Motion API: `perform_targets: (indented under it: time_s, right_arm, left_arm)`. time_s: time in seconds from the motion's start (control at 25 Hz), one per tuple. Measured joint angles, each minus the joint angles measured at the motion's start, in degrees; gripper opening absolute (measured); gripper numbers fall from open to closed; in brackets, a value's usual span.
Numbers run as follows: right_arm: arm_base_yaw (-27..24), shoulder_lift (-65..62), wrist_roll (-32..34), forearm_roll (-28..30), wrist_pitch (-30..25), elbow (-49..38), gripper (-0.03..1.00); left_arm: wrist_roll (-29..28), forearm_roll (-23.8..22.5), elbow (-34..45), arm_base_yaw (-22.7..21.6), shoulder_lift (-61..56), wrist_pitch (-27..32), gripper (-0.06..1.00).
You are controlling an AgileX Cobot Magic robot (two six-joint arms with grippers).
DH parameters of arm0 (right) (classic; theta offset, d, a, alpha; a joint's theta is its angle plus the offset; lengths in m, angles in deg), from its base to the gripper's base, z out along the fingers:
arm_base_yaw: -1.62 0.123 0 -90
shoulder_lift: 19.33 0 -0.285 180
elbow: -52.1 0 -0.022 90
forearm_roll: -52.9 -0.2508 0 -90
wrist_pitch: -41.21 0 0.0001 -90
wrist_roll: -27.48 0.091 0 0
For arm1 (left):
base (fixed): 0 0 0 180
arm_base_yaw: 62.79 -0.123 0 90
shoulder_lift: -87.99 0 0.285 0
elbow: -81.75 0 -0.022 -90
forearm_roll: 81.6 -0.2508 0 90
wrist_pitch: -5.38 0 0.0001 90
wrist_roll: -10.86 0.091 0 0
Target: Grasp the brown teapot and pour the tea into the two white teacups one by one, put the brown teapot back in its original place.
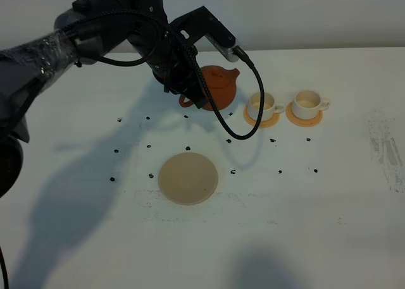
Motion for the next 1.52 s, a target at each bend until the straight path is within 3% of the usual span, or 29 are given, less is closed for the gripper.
perform_targets:
  time_s: [1.52]
  right_arm:
    - [0.00,0.00,0.00,-0.04,0.00,0.00,0.52]
  left_arm:
    - [12.04,-0.03,-0.52,-0.16,3.48,-8.78,0.09]
